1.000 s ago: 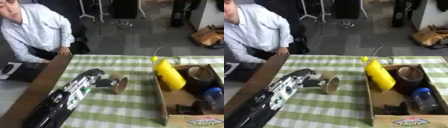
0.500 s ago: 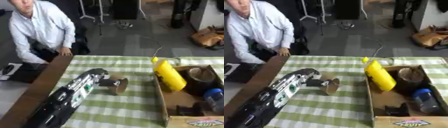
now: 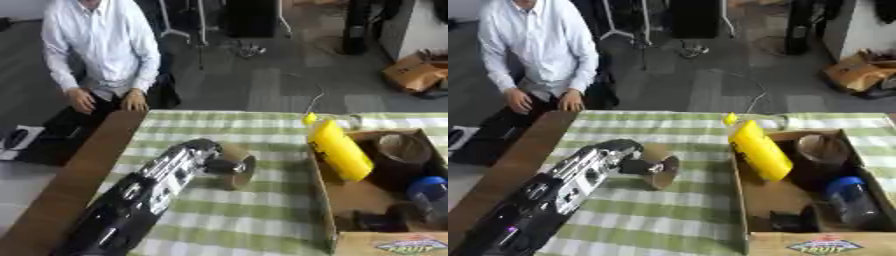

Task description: Pick up objects on the table and place them in the box.

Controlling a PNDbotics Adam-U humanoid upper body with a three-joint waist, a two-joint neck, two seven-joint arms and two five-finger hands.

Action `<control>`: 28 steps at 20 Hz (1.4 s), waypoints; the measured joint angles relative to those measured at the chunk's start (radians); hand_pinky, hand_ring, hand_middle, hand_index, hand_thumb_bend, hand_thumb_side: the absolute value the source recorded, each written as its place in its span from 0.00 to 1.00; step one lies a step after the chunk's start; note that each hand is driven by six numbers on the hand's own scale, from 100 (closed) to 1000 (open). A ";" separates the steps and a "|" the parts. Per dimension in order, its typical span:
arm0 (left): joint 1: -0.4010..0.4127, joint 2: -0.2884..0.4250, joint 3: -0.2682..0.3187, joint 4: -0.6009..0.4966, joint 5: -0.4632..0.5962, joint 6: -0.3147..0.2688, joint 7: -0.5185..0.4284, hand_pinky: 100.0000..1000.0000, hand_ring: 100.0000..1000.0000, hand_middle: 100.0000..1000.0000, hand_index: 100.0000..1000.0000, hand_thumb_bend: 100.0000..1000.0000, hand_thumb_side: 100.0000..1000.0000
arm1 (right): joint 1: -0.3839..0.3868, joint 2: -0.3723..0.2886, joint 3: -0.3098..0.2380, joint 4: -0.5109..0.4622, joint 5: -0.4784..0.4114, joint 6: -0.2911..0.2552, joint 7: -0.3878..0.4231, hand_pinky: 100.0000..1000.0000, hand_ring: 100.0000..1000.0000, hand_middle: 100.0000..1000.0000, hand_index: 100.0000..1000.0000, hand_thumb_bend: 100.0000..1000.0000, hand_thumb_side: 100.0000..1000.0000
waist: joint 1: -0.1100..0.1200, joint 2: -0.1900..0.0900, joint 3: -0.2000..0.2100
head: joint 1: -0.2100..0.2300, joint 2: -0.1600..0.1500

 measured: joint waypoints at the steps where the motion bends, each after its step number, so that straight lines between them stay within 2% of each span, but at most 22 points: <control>1: -0.001 -0.002 0.000 0.007 -0.007 -0.001 -0.001 1.00 1.00 1.00 1.00 0.75 1.00 | 0.000 0.002 0.002 0.000 0.000 0.000 0.000 0.91 1.00 0.92 0.87 0.01 1.00 | 0.000 0.000 -0.001 | 0.001 0.000; 8: -0.007 -0.010 0.000 0.054 -0.065 -0.002 -0.002 1.00 1.00 1.00 1.00 0.72 1.00 | -0.004 0.003 0.003 0.000 0.000 -0.003 0.002 0.91 1.00 0.92 0.87 0.01 1.00 | 0.000 0.004 -0.002 | 0.011 -0.007; 14: -0.008 -0.011 0.002 0.067 -0.083 -0.005 -0.005 1.00 1.00 1.00 1.00 0.61 1.00 | -0.005 0.005 0.003 0.000 0.000 -0.005 0.001 0.91 1.00 0.92 0.87 0.01 1.00 | -0.001 0.005 -0.002 | 0.016 -0.008; 16: -0.008 -0.011 0.003 0.067 -0.088 -0.005 -0.005 1.00 1.00 1.00 1.00 0.51 1.00 | -0.006 0.005 0.003 0.000 0.000 -0.005 0.000 0.91 1.00 0.92 0.86 0.02 1.00 | -0.001 0.005 -0.002 | 0.017 -0.008; 17: -0.008 -0.011 0.006 0.067 -0.090 -0.005 -0.005 1.00 1.00 0.93 1.00 0.44 1.00 | -0.006 0.005 0.003 0.000 0.000 -0.005 0.000 0.91 1.00 0.92 0.86 0.02 1.00 | -0.001 0.005 -0.002 | 0.017 -0.008; 21: -0.008 -0.018 0.012 0.067 -0.092 0.000 0.009 1.00 1.00 0.80 0.97 0.39 1.00 | -0.008 0.012 0.003 0.000 -0.001 0.002 -0.002 0.91 1.00 0.92 0.86 0.02 1.00 | -0.001 0.005 -0.002 | 0.017 -0.008; 22: -0.008 -0.019 0.012 0.066 -0.090 0.001 0.015 0.96 0.91 0.74 0.93 0.36 1.00 | -0.008 0.012 0.003 0.000 -0.001 0.004 -0.004 0.91 1.00 0.92 0.86 0.01 1.00 | -0.001 0.005 -0.002 | 0.017 -0.008; 24: -0.007 -0.019 0.013 0.064 -0.081 0.003 0.028 0.83 0.81 0.69 0.89 0.30 1.00 | -0.008 0.012 0.003 0.000 -0.001 0.007 -0.007 0.91 1.00 0.92 0.86 0.01 1.00 | -0.001 0.005 -0.002 | 0.017 -0.008; 25: -0.007 -0.019 0.013 0.063 -0.076 0.005 0.034 0.74 0.76 0.66 0.86 0.29 1.00 | -0.008 0.012 0.003 0.000 -0.001 0.009 -0.009 0.91 1.00 0.92 0.86 0.01 1.00 | -0.001 0.005 -0.002 | 0.017 -0.008; 26: -0.007 -0.019 0.013 0.061 -0.070 0.007 0.041 0.68 0.74 0.65 0.84 0.27 1.00 | -0.008 0.012 0.003 0.000 -0.001 0.010 -0.011 0.91 1.00 0.92 0.86 0.01 1.00 | -0.001 0.005 -0.003 | 0.017 -0.008; 28: -0.007 -0.020 0.013 0.060 -0.058 0.010 0.052 0.67 0.73 0.64 0.80 0.24 1.00 | -0.008 0.012 0.003 0.000 -0.001 0.012 -0.013 0.91 1.00 0.92 0.86 0.01 1.00 | -0.001 0.005 -0.003 | 0.017 -0.008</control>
